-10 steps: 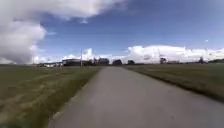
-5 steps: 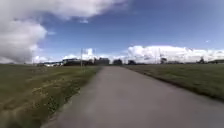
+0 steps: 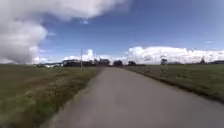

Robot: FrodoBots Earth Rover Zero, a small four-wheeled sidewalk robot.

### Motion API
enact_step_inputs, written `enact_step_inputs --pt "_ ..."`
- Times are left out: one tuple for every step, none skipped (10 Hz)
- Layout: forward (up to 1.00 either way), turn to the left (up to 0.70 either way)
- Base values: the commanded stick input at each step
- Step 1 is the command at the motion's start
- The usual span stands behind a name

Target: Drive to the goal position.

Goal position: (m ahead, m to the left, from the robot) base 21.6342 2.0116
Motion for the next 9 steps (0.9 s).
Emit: enact_step_inputs --pt "0.7 0.0" --pt "0.7 0.0" --pt "0.7 0.0" --pt "0.7 0.0" --pt "0.7 0.0" --pt "0.7 0.0" --pt "0.7 0.0" --pt "0.7 0.0" --pt "0.7 0.0"
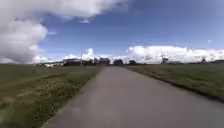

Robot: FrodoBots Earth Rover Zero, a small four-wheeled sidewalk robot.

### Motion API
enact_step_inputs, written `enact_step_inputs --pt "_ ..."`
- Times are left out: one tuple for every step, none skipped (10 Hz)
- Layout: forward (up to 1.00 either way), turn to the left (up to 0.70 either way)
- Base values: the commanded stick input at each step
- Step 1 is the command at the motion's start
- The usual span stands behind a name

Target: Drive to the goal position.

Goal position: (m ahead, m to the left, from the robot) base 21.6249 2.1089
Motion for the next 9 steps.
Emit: enact_step_inputs --pt "0.7 0.0" --pt "0.7 0.0" --pt "0.7 0.0" --pt "0.7 0.0" --pt "0.7 0.0" --pt "0.7 0.0" --pt "0.7 0.0" --pt "0.7 0.0" --pt "0.7 0.0"
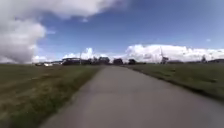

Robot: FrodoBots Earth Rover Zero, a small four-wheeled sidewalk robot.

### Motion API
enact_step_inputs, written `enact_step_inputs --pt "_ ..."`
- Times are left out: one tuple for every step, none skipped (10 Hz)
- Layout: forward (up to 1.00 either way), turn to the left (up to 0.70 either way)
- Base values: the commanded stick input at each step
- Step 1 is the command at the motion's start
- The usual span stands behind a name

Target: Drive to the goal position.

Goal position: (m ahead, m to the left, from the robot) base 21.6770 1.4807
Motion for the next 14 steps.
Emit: enact_step_inputs --pt "0.7 0.0" --pt "0.7 0.0" --pt "0.7 0.0" --pt "0.7 0.0" --pt "0.7 0.0" --pt "0.7 0.0" --pt "0.7 0.0" --pt "0.7 0.0" --pt "0.7 0.0" --pt "0.7 0.0" --pt "0.7 0.0" --pt "0.7 0.0" --pt "0.7 0.0" --pt "0.7 0.0"
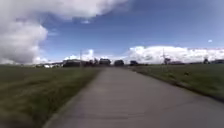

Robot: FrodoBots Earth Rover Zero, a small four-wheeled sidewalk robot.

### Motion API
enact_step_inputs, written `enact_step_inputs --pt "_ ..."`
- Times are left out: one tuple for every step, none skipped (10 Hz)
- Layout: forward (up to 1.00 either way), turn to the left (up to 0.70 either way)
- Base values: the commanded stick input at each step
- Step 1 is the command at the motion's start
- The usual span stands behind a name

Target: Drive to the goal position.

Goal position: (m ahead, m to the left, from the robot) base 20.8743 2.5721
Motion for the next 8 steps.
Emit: enact_step_inputs --pt "0.7 0.0" --pt "0.7 0.0" --pt "0.7 0.0" --pt "0.7 0.0" --pt "0.7 0.0" --pt "0.7 0.0" --pt "0.7 0.0" --pt "0.7 0.0"
